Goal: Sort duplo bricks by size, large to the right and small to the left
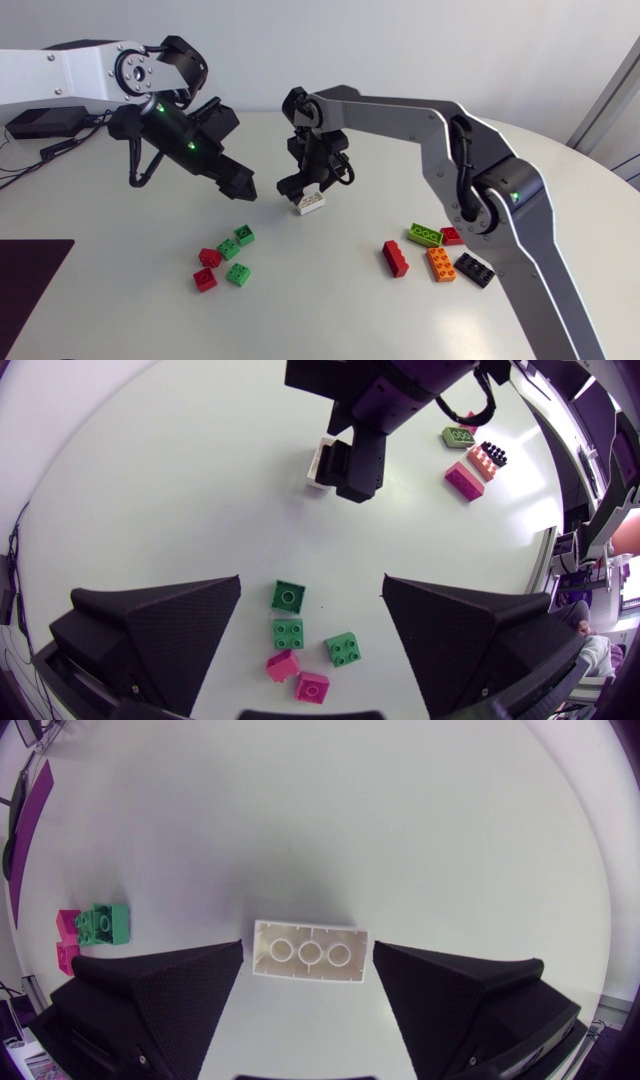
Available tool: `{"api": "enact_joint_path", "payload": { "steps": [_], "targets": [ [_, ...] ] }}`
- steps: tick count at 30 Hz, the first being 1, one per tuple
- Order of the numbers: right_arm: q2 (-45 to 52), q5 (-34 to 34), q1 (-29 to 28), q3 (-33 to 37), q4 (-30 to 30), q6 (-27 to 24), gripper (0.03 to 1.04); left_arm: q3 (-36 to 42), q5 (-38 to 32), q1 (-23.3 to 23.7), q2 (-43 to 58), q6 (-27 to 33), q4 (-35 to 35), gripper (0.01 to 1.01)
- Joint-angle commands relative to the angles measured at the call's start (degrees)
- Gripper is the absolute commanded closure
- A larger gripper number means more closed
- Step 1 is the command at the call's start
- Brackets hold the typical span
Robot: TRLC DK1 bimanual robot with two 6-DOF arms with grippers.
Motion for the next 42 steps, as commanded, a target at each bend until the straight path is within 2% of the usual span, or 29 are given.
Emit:
{"api": "enact_joint_path", "payload": {
  "steps": [1,6,23,30,33,39,42],
  "targets": [
    [2.21,-0.28,0.69,2.80,-1.65,-0.60,0.11,-1.42,0.74,0.45,-1.43,1.25,-0.32,0.041],
    [3.97,-0.20,0.69,4.82,-3.15,-0.51,0.08,-2.12,0.74,1.07,-1.61,1.60,-0.32,0.041],
    [5.82,-0.20,-0.62,5.70,-4.99,-0.24,0.08,-2.82,1.18,0.54,-1.25,1.51,1.00,0.041],
    [8.72,-0.37,-0.62,12.21,-10.44,-0.16,0.08,-2.82,1.27,0.19,-1.08,1.42,1.18,0.041],
    [8.81,-0.37,-0.54,12.56,-10.62,-0.16,0.09,-2.73,1.27,0.10,-1.08,1.42,1.18,0.041],
    [7.22,-0.28,-0.54,10.80,-9.74,0.90,0.45,-2.82,1.27,0.10,-1.25,1.33,1.09,0.041],
    [4.94,-0.28,-0.45,6.84,-7.45,0.90,0.54,-2.91,1.27,0.10,-1.17,1.33,1.18,0.041]
  ]
}}
